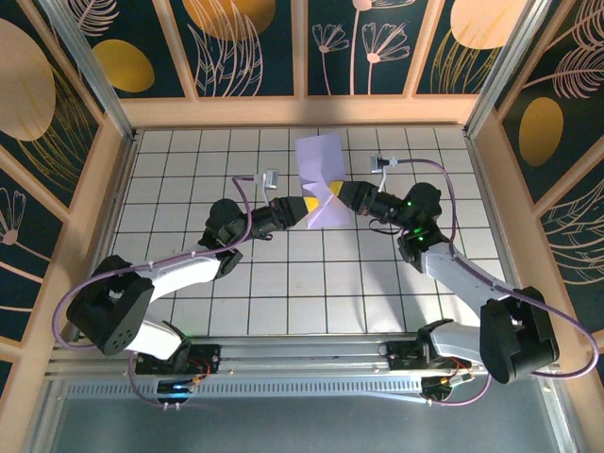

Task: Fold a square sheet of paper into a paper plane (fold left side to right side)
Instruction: Turn over the paper at the center of the table.

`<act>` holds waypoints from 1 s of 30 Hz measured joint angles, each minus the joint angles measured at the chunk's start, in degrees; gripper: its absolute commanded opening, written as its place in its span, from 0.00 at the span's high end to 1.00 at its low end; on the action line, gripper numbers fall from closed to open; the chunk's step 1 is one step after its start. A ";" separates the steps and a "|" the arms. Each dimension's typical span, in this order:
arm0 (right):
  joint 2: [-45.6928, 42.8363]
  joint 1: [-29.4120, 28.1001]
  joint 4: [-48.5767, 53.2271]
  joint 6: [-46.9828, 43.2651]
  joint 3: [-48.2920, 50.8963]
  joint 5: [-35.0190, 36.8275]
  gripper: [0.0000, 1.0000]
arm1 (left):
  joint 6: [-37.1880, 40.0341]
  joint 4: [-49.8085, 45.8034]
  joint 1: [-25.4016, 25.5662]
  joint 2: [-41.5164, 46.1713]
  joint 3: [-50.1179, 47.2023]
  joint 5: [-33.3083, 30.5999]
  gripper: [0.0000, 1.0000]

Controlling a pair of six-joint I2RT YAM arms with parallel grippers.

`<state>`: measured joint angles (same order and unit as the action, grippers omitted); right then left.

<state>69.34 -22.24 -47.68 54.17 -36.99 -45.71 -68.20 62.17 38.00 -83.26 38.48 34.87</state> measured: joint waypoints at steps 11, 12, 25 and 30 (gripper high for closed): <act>-7.30 0.17 26.05 -16.24 -5.70 12.02 0.60 | 11.06 -24.52 0.00 4.50 4.11 -2.82 1.00; -8.20 0.17 29.46 -18.47 -6.60 14.86 0.59 | 13.46 -29.94 0.02 4.85 6.05 -4.00 1.00; -12.22 2.38 55.98 -31.63 -8.15 47.04 0.45 | 33.40 -98.25 10.84 -3.85 43.15 -40.96 1.00; -12.81 4.31 57.86 -32.68 -6.36 51.17 0.36 | 27.65 -119.34 15.47 -15.41 52.83 -57.72 1.00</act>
<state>56.53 -17.93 10.17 21.50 -43.35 5.45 -40.56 -57.17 53.47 -98.67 91.31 -22.85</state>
